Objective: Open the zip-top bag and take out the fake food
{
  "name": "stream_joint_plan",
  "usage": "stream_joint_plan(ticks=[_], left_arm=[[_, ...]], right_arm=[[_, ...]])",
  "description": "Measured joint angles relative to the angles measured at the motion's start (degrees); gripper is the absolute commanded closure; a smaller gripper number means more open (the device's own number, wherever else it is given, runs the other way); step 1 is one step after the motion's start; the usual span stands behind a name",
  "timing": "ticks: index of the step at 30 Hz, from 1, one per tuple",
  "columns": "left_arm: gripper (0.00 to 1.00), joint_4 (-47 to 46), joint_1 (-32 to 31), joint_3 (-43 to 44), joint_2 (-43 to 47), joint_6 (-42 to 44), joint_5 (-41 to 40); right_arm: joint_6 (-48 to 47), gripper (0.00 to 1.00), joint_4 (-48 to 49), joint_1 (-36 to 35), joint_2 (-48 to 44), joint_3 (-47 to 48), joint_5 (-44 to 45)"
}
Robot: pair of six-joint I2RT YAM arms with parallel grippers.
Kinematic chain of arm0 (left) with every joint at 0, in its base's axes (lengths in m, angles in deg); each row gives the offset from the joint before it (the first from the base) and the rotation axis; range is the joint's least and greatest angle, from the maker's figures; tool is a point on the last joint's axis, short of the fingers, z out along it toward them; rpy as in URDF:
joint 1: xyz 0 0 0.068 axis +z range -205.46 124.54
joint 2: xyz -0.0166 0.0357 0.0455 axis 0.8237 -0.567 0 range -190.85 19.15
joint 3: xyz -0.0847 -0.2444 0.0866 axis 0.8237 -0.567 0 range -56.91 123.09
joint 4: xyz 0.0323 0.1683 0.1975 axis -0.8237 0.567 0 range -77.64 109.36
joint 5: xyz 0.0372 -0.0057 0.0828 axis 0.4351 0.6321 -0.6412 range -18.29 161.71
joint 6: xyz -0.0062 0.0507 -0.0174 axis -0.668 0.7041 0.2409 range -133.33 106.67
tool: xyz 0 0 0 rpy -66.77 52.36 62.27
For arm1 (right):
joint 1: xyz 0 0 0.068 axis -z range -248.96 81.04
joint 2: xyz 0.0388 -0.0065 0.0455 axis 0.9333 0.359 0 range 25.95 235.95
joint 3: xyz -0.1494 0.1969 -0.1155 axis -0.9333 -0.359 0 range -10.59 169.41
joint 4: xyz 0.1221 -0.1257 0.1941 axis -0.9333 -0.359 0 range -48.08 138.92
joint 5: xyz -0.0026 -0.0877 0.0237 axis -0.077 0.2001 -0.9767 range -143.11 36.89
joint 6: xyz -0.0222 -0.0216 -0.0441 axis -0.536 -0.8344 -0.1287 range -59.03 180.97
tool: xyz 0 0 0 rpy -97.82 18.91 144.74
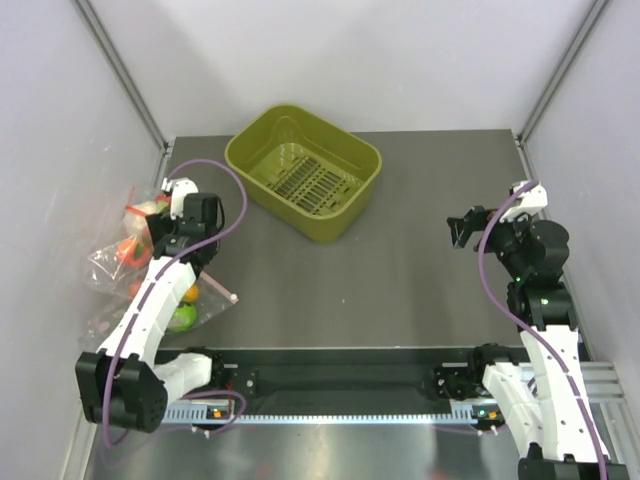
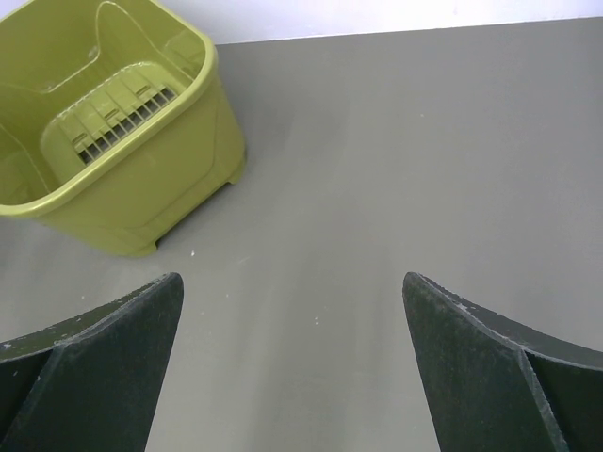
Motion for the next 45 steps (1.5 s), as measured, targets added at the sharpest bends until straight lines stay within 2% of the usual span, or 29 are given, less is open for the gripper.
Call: stream_joint_plan(ticks=[17, 18, 20, 21, 22, 25, 29, 33, 40, 45], left_arm=[[0.21, -1.51, 1.09, -5.27, -5.25, 0.63, -1.77], [0.29, -1.53, 1.57, -5.27, -6.27, 0.66, -1.75], [0.37, -1.62, 2.64, -5.22, -8.28, 0.79, -1.57], [0.53, -1.6, 3.13, -5.22, -9.22, 0.85, -1.53], [0.63, -1.62, 3.56, -5.22, -10.49, 0.5, -1.4], [1.0, -1.4, 4.57, -5.09, -12.46, 0.83, -1.25], [1.0, -1.22, 4.66, -4.98, -12.59, 1.33, -0.55], [1.0, -1.25, 4.17, -4.92, -8.98, 2.34, 2.93], [1.0, -2.01, -4.39, -3.61, 0.76, 5.05, 8.33], [1.0, -1.75, -5.01, -2.93, 5.81, 5.09, 14.91]], right_arm=[[-0.2, 0.0, -0.26, -2.23, -1.86, 0.0, 2.08], [-0.2, 0.0, -0.26, -2.36, -2.08, 0.0, 2.32], [-0.24, 0.0, -0.24, -2.71, -2.25, 0.0, 2.99], [-0.31, 0.0, -0.26, -2.84, -2.47, 0.0, 3.19], [-0.44, 0.0, -0.26, -3.04, -2.49, 0.0, 3.45], [-0.63, 0.0, -0.26, -3.61, -2.84, 0.0, 4.2], [-0.68, 0.0, -0.28, -4.15, -3.15, 0.0, 4.96], [-0.68, 0.0, -0.26, -4.15, -3.19, 0.0, 5.27], [-0.66, 0.0, -0.26, -4.15, -2.58, 0.0, 5.27], [-0.66, 0.0, -0.28, -4.15, -0.94, 0.0, 5.25]])
